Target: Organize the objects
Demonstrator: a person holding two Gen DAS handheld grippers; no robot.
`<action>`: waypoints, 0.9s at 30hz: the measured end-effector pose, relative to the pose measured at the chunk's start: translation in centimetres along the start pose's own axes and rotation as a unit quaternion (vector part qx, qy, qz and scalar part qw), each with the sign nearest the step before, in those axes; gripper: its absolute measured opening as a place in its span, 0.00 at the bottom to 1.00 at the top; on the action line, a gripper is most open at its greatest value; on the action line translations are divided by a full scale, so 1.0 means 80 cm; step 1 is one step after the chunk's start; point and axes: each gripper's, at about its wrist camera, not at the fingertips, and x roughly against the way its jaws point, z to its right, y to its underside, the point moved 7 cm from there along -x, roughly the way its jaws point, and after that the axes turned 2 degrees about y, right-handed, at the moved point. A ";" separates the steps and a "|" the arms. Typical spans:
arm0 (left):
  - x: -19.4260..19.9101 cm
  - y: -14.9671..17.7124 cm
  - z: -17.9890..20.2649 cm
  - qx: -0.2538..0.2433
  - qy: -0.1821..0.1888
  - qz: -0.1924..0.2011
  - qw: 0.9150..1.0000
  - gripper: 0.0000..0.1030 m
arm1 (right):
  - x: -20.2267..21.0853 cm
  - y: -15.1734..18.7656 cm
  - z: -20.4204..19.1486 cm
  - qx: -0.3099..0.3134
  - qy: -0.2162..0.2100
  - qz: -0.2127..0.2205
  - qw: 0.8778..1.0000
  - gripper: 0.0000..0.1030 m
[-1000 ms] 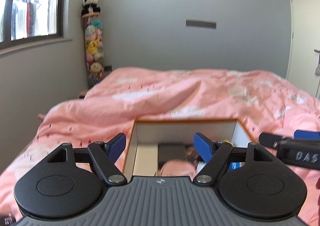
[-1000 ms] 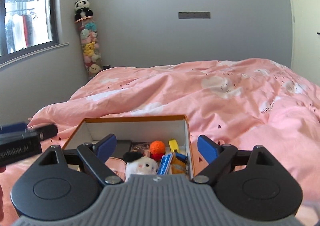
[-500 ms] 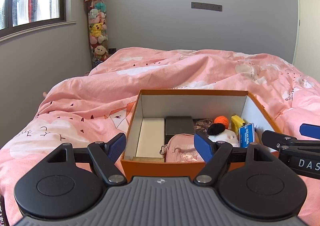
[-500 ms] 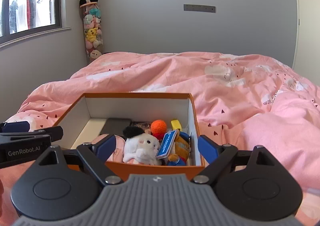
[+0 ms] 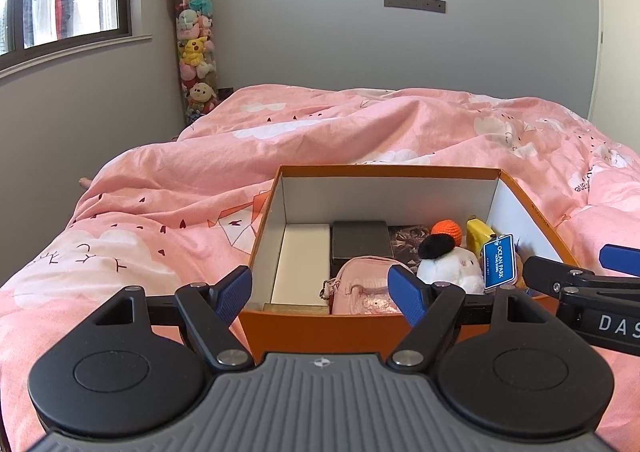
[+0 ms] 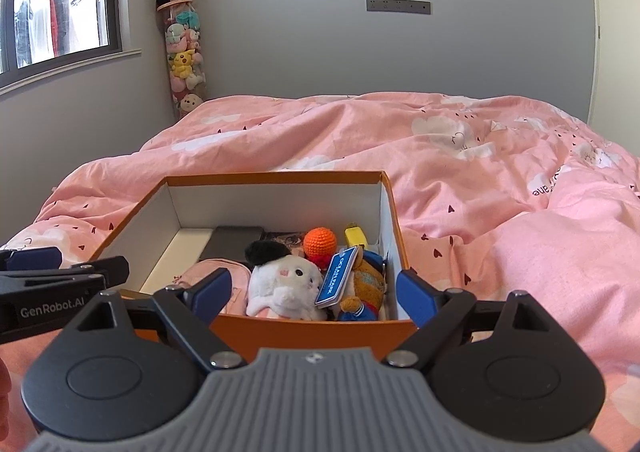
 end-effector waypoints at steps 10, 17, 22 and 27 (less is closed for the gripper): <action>-0.001 -0.001 0.000 0.002 0.000 0.000 1.000 0.86 | -0.001 -0.001 -0.001 0.003 -0.002 0.001 1.000 0.87; -0.001 -0.001 0.000 0.003 0.000 -0.002 1.000 0.86 | -0.003 0.001 -0.002 0.004 -0.004 -0.002 1.000 0.87; 0.000 -0.001 -0.002 0.005 0.000 -0.003 1.000 0.86 | -0.003 0.002 -0.003 0.004 -0.004 -0.002 1.000 0.87; 0.000 -0.001 -0.002 0.005 -0.001 -0.002 1.000 0.86 | -0.003 0.002 -0.003 0.003 -0.004 -0.003 1.000 0.87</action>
